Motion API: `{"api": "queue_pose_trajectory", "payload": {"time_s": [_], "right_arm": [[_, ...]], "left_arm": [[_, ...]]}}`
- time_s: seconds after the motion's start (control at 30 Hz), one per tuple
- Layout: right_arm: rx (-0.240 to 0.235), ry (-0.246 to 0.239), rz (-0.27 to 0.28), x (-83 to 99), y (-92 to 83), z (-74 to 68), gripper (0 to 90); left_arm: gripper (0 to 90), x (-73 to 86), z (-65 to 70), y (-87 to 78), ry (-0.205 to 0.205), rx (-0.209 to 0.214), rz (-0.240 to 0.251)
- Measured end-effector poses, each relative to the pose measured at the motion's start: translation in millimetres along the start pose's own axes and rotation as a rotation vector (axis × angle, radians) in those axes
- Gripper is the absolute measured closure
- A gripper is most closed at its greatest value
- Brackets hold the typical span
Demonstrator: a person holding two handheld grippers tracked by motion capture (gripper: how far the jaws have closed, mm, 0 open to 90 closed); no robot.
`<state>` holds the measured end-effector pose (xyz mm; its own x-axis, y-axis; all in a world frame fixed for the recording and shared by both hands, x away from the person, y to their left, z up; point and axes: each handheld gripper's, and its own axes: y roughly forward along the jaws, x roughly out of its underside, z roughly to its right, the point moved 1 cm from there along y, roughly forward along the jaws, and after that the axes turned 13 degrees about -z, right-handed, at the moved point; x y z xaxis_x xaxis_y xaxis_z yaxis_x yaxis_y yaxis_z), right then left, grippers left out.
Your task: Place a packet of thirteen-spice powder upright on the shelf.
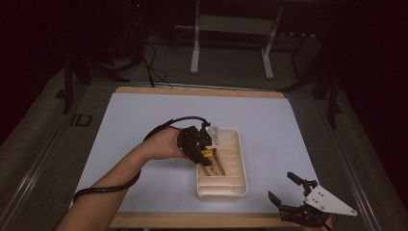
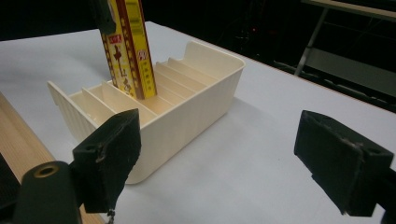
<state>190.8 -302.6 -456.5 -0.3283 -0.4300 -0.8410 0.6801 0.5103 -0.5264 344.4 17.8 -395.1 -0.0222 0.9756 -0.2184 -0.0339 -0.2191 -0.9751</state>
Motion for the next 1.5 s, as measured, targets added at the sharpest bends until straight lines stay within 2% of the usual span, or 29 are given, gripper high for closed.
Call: {"api": "queue_pose_trajectory", "payload": {"time_s": [0.33,0.53,0.67,0.83,0.97,1.2,1.37,1.43,1.5], "right_arm": [[-0.001,-0.001,0.000,0.1,0.1,0.1,14.7],[-0.002,0.000,-0.001,0.2,-0.1,0.1,14.7],[-0.003,-0.001,-0.002,0.2,0.1,0.2,14.8],[-0.003,0.000,0.000,0.3,-0.3,0.0,14.8],[-0.004,0.000,-0.001,0.3,-0.3,0.0,14.8],[-0.003,-0.001,0.000,0.3,-0.5,0.0,14.8],[-0.003,-0.001,-0.001,0.3,-0.3,0.0,14.8],[-0.002,-0.001,-0.001,0.3,-0.3,-0.1,14.8],[-0.003,-0.001,-0.001,0.3,-0.2,0.1,14.8]], "left_arm": [[67.6,-9.2,1.5,17.4,0.009,-0.007,-0.027],[67.6,-13.0,0.0,23.4,0.009,0.002,-0.035],[67.6,-20.0,-0.9,32.6,0.008,0.009,-0.068],[67.7,-28.1,-1.5,41.3,0.028,0.006,-0.098],[67.6,-29.9,-2.5,43.5,0.022,0.019,-0.066],[67.0,-25.0,-2.6,50.5,0.008,0.023,0.069],[66.5,-21.0,-0.6,54.6,-0.001,0.009,0.129],[64.1,-19.8,-0.7,58.0,0.000,0.016,0.128],[61.0,-18.5,-0.5,63.4,-0.003,0.019,0.107]]}}
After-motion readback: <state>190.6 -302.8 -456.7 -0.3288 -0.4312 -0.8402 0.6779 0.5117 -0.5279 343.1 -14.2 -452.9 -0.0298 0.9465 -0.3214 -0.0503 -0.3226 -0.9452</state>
